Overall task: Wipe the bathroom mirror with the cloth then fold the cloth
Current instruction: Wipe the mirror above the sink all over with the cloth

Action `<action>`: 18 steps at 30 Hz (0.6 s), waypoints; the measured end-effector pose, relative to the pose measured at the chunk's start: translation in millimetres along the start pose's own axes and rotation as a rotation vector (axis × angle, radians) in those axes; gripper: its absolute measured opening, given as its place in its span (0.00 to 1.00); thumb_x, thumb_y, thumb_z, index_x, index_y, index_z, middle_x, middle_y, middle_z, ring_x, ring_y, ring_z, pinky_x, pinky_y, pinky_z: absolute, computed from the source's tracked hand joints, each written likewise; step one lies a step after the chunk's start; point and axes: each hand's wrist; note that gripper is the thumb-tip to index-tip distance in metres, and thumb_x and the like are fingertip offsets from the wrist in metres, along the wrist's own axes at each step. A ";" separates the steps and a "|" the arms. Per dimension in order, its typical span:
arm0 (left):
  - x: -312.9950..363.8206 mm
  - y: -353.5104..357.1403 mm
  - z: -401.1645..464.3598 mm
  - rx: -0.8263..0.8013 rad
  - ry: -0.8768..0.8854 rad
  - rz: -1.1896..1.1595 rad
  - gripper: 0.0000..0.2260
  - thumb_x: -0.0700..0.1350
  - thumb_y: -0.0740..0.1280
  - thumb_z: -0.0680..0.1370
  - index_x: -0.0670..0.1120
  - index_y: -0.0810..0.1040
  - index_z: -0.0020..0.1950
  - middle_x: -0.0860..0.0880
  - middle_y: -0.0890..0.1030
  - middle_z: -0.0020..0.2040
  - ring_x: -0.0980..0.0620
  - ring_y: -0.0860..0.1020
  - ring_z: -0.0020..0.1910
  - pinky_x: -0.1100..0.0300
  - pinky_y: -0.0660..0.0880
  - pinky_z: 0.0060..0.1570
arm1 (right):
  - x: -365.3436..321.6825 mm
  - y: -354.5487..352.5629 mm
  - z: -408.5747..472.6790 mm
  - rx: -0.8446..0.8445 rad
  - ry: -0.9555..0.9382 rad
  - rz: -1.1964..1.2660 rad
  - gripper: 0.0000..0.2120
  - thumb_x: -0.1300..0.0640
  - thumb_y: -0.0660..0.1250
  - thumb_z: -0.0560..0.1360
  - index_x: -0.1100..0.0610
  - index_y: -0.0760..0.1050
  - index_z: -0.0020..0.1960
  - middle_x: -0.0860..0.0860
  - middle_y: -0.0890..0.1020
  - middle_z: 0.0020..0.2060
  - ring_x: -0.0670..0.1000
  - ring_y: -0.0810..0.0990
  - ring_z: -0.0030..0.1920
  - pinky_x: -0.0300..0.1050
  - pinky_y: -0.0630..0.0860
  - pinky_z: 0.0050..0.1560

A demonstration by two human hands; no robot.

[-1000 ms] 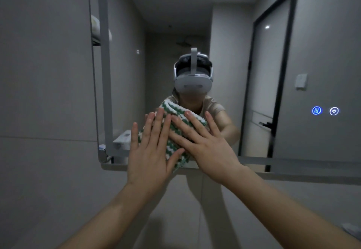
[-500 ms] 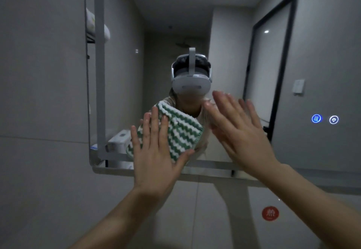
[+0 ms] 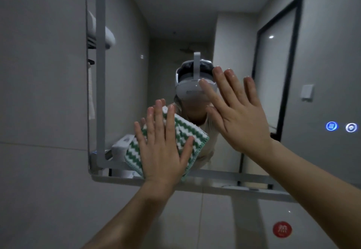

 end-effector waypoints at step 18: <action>-71.1 -1.3 -16.1 0.080 -0.165 0.013 0.31 0.59 0.44 0.80 0.41 0.46 0.77 0.47 0.48 0.77 0.48 0.48 0.76 0.49 0.43 0.73 | -13.8 12.4 -0.7 0.117 0.081 -0.009 0.24 0.47 0.46 0.83 0.50 0.50 0.77 0.56 0.55 0.76 0.57 0.53 0.75 0.62 0.54 0.72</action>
Point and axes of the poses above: each hand's wrist, its own z-axis towards the middle knuckle, its own y-axis out of the palm, x = y × z
